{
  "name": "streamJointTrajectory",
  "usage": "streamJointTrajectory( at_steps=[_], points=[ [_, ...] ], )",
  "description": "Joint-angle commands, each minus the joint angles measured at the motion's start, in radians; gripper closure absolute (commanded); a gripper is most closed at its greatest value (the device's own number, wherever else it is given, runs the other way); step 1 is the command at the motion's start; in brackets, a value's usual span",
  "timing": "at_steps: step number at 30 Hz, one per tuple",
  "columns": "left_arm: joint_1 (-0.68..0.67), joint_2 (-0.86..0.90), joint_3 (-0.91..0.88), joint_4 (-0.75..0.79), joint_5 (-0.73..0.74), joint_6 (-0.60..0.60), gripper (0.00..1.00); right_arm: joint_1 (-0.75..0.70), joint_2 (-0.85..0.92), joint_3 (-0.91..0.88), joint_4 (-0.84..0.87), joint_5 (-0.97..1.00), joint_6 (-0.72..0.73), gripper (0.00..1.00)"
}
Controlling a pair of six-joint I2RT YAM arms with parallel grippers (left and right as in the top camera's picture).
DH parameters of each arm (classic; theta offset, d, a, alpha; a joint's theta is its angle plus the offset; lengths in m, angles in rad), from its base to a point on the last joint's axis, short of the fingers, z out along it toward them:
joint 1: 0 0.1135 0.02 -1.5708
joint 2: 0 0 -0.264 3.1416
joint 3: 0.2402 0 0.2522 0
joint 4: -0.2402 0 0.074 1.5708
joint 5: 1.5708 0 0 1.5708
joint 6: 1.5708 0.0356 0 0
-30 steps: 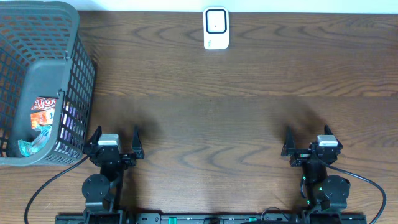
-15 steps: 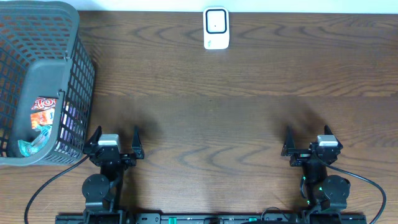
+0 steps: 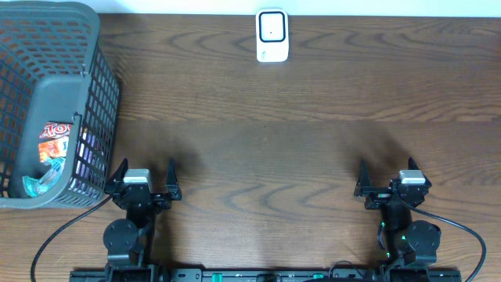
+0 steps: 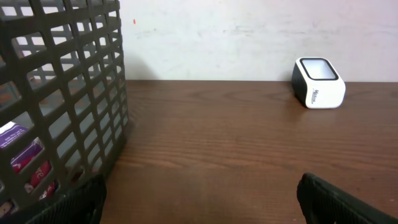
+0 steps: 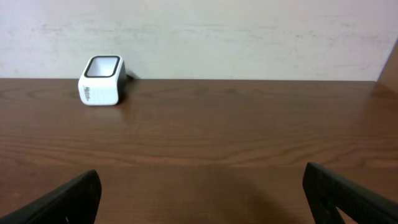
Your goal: Scan the item barcode
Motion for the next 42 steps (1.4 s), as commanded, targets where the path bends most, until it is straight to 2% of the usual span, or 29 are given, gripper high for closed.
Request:
streamJointTrajectory(
  at_steps=[1, 34, 36, 39, 42],
  points=[
    [-0.004, -0.005, -0.014, -0.04, 0.006, 0.017, 0.02, -0.007, 0.001, -0.002, -0.004, 0.002, 0.0, 0.01],
    [-0.004, -0.005, -0.014, -0.014, 0.007, 0.019, 0.02, -0.007, 0.001, -0.002, -0.004, 0.002, 0.0, 0.01],
    [-0.004, -0.005, -0.014, -0.004, 0.07, -0.035, 0.02, -0.007, 0.001, -0.002, -0.004, 0.002, 0.0, 0.01],
    [-0.004, -0.004, -0.013, -0.016, 0.269, -0.166, 0.02, -0.007, 0.001, -0.002, -0.004, 0.002, 0.0, 0.01],
    [-0.004, -0.004, -0.013, 0.036, 0.342, -0.203, 0.02, -0.007, 0.001, -0.002, -0.004, 0.002, 0.0, 0.01]
  ],
)
